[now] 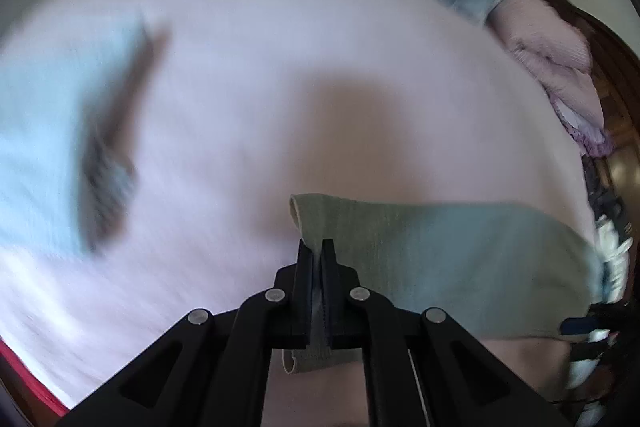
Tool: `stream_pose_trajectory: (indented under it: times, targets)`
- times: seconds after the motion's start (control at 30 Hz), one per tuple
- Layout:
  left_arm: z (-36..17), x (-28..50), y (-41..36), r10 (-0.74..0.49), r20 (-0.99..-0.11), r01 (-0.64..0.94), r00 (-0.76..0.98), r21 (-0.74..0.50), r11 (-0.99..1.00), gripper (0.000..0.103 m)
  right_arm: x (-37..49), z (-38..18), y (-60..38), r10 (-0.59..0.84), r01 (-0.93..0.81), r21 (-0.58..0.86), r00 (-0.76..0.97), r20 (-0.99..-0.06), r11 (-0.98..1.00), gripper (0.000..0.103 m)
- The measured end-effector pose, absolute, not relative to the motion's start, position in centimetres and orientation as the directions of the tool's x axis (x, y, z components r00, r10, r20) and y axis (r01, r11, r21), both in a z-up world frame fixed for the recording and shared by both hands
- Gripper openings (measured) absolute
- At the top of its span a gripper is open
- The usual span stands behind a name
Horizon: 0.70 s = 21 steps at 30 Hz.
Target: Fold clothes
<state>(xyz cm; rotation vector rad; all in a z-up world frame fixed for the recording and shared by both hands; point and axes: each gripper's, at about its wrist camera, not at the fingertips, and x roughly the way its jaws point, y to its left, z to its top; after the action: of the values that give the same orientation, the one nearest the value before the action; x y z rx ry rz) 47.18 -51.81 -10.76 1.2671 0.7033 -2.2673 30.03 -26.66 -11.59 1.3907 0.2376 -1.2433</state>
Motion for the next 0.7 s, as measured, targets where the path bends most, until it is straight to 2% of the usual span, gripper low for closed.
stream_pose_trajectory:
  times: [0.1,0.27,0.4,0.5,0.63,0.7]
  targets:
    - [-9.9,47.4,-51.9,-0.190,-0.854,0.613,-0.485,-0.177,-0.770,0.002,30.1,-12.0,-26.6,-0.498,0.746,0.597,0.413,-0.762,-0.295,0.040]
    - [-13.3,45.6,-53.3,-0.181,-0.914,0.647,-0.364,-0.109,-0.755,0.006,30.1,-12.6,-26.3,-0.480,0.744,0.591,0.414,-0.774,-0.311,0.040]
    - [-13.1,46.5,-53.8,-0.237,-0.909,0.702,-0.342,-0.080,-0.707,0.021,29.5,-12.5,-25.4,-0.476,0.743,0.589,0.411,-0.777,-0.320,0.040]
    - [-11.1,49.1,-53.5,-0.319,-0.868,0.748,-0.381,-0.087,-0.658,0.022,28.7,-12.2,-24.3,-0.489,0.740,0.583,0.393,-0.779,-0.334,0.040]
    - [-10.2,49.7,-50.4,-0.155,-0.844,0.628,-0.514,-0.247,-0.738,0.022,27.2,-11.7,-22.0,-0.515,0.723,0.583,0.362,-0.777,-0.370,0.040]
    - [-12.0,49.2,-49.3,-0.111,-0.889,0.618,-0.444,-0.214,-0.757,0.022,26.6,-11.4,-20.6,-0.527,0.711,0.586,0.350,-0.774,-0.389,0.040]
